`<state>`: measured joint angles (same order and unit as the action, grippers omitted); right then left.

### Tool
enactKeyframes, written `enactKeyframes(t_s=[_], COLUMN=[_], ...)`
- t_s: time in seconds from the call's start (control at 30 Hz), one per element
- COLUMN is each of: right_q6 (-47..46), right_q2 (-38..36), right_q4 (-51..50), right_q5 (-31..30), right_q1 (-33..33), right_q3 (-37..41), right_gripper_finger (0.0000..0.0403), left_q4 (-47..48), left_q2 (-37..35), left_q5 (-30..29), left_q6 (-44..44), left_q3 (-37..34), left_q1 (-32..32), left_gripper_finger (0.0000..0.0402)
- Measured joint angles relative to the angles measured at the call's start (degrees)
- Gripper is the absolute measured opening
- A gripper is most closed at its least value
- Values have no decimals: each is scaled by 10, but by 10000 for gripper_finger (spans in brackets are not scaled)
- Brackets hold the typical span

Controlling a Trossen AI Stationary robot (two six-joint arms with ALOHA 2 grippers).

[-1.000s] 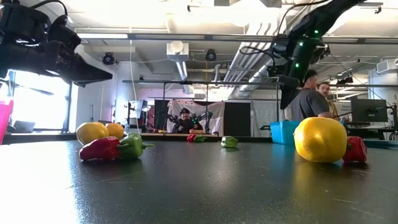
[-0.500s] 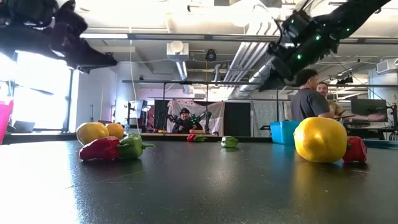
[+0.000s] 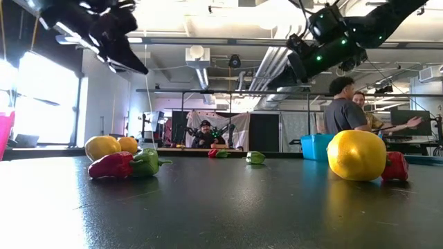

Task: Sort produce into baskets
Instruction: Put the red chili pepper into the red bin

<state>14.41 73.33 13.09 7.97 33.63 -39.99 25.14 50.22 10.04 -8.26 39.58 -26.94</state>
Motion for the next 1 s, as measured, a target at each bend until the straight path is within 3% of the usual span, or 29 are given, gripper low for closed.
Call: enactKeyframes(t_s=[0.23, 0.4, 0.47, 0.7, 0.83, 1.0], right_q6=[0, 16, 24, 21, 21, 21], right_q2=[20, 20, 20, 20, 20, 20], right_q4=[16, 15, 15, 13, 12, 8], right_q5=[1, 1, -6, -15, -15, -15], right_q1=[-20, -37, -42, -41, -42, -42], right_q3=[0, 0, 0, 0, 0, 0], right_gripper_finger=[0, 0, 0, 0, 0, 0], left_q4=[175, 282, 297, 332, 326, 311], left_q2=[78, 129, 150, 233, 268, 302], left_q5=[29, 21, -6, -182, -223, -227], left_q6=[-74, -145, -158, -200, -233, -245], left_q3=[100, 131, 132, 132, 132, 132], left_q1=[9, 25, 31, 48, 56, 56], left_gripper_finger=[0, 0, 0, 21, 63, 127])
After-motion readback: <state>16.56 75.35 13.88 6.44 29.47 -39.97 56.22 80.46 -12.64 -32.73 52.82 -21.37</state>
